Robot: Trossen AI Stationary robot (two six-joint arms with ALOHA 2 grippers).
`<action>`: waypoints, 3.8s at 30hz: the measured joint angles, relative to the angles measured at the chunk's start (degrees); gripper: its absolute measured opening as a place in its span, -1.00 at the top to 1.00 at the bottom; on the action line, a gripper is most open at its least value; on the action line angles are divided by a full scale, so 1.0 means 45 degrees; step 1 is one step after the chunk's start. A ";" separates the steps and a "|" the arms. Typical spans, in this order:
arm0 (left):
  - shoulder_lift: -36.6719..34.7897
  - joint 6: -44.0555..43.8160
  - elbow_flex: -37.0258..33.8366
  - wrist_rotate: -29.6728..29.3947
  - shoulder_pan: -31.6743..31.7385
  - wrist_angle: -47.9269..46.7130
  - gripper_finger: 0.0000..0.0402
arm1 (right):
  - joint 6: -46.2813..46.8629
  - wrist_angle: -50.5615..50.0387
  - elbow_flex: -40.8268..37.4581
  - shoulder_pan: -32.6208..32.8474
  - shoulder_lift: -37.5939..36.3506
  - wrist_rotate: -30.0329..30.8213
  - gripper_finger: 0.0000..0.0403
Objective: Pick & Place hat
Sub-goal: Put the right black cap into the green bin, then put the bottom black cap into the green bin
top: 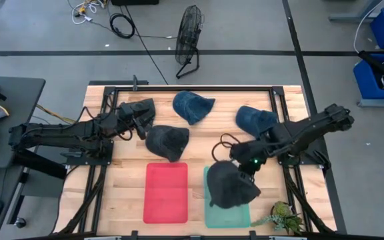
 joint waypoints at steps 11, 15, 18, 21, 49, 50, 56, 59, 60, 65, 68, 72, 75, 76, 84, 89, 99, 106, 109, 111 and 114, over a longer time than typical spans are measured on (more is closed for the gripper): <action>-0.0005 -0.0118 0.0000 0.0003 0.0005 -0.0540 0.04 | 0.3455 -0.0051 -0.0547 0.0419 0.1021 0.0988 0.98; -0.0005 -0.0112 0.0000 -0.0001 0.0000 -0.0857 0.04 | 0.4265 0.0908 -0.1933 0.0310 0.1368 -0.0609 0.98; 0.0000 -0.0017 0.0000 -0.0001 0.0005 -0.0877 0.04 | 0.4096 0.2286 -0.2955 0.0203 0.1481 -0.1282 0.98; -0.0001 -0.0005 0.0000 -0.0001 0.0005 -0.0857 0.04 | 0.3822 0.3683 -0.3680 0.0035 0.1492 -0.1230 0.98; -0.0004 -0.0117 0.0000 -0.0001 0.0005 -0.0823 0.04 | 0.1939 0.4071 -0.5037 -0.1660 0.1467 -0.1773 0.53; 0.0000 -0.0117 0.0000 -0.0001 0.0005 -0.0823 0.04 | 0.1852 0.4165 -0.5037 -0.1669 0.1445 -0.2061 0.51; 0.0000 -0.0122 0.0000 -0.0004 0.0005 -0.0823 0.04 | 0.1469 0.3970 -0.4691 -0.1829 0.1215 -0.2887 0.49; 0.0000 -0.0122 0.0000 -0.0001 0.0005 -0.0823 0.04 | 0.0641 0.3729 -0.4161 -0.1859 0.1071 -0.2833 0.49; -0.0001 -0.0122 0.0000 -0.0001 0.0005 -0.0823 0.04 | 0.0417 0.3616 -0.3927 -0.1855 0.1014 -0.2763 0.49; 0.0000 -0.0122 0.0000 -0.0001 0.0005 -0.0818 0.04 | -0.2275 0.3620 -0.2671 -0.1862 0.0698 -0.1281 0.49; 0.0000 -0.0113 0.0000 -0.0001 0.0005 -0.0818 0.04 | -0.5086 0.3685 -0.2304 -0.1879 0.0695 0.1363 0.49; 0.0000 -0.0354 0.0000 -0.0001 0.0005 -0.0818 0.04 | -0.7570 0.4143 -0.2457 -0.1987 0.0701 0.5175 0.49; 0.0000 -0.0988 0.0000 -0.0009 0.0010 -0.0818 0.04 | -0.8657 0.4211 -0.2541 -0.2320 0.0710 0.6830 0.48; 0.0000 -0.1103 0.0000 -0.0006 0.0010 -0.0818 0.04 | -0.8731 0.4229 -0.2565 -0.2483 0.0710 0.7081 0.48; -0.0005 -0.1529 0.0000 -0.0809 0.0749 -0.1684 0.04 | -0.8816 0.4292 -0.2584 -0.3661 0.0715 0.7197 0.48; 0.0237 -0.2881 -0.0004 0.0165 0.1521 -0.2556 0.04 | -0.9308 0.4475 -0.2588 -0.4329 0.0717 0.6257 0.47; 0.2441 -0.1436 0.1059 0.2013 0.2411 -0.2430 0.04 | -1.3029 0.7726 -0.2594 -0.5643 0.1569 0.4288 0.19; 0.2909 -0.1361 0.1588 0.1745 0.3075 -0.3144 0.04 | -1.4242 0.9782 -0.2594 -0.5915 0.3177 0.4102 0.07; 0.2914 -0.1418 0.1598 0.2013 0.3224 -0.3723 0.04 | -1.4376 1.0085 -0.2590 -0.5915 0.3827 0.4331 0.07; 0.2914 -0.1680 0.1598 0.2449 0.3225 -0.4099 0.04 | -1.4294 1.0043 -0.2594 -0.5915 0.4069 0.4468 0.07; 0.3118 -0.2502 0.1598 0.2996 0.3142 -0.4602 0.04 | -1.3956 0.9781 -0.2594 -0.5915 0.4134 0.4801 0.07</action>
